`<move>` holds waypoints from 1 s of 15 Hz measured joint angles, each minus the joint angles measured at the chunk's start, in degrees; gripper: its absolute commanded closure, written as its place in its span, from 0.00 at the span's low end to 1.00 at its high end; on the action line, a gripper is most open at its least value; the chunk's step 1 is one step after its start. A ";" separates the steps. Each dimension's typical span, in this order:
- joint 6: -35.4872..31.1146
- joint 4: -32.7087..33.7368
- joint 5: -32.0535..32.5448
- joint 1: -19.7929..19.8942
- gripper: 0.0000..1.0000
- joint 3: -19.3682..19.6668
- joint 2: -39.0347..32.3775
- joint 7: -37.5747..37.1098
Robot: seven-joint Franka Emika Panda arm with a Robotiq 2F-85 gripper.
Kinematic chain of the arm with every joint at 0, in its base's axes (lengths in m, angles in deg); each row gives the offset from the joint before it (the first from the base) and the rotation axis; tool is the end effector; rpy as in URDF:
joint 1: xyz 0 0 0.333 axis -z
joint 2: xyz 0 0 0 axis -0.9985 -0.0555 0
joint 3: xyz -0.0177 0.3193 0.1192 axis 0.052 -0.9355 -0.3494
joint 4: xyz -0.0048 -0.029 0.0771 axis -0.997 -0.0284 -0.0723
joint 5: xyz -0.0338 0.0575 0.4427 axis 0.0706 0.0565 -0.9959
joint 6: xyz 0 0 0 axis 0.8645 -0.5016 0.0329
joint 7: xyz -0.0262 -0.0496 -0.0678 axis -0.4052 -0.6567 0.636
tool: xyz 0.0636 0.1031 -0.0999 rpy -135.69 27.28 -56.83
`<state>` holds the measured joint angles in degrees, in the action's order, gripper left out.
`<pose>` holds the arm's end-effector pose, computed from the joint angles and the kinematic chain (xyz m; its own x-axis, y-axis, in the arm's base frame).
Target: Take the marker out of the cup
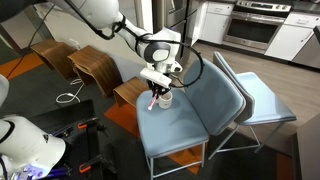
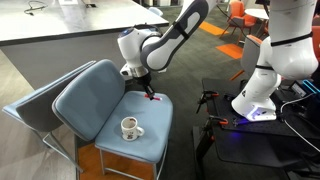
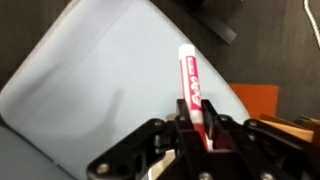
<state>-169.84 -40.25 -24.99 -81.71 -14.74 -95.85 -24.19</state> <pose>0.6195 0.0497 0.1533 0.7794 0.5862 -0.2212 0.5765 -0.8092 -0.1135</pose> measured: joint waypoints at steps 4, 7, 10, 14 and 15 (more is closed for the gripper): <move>10.39 3.16 5.42 -3.91 0.95 3.25 -3.82 -0.52; 11.26 7.75 7.49 -5.23 0.95 3.88 -11.08 -0.39; 11.22 14.58 8.98 -5.58 0.95 4.22 -19.26 -0.13; 11.24 25.45 11.43 -5.91 0.95 4.65 -29.45 -0.12; 11.28 28.26 12.02 -6.22 0.95 4.96 -31.63 -0.12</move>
<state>-158.56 -11.99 -12.98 -87.93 -9.78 -127.48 -24.31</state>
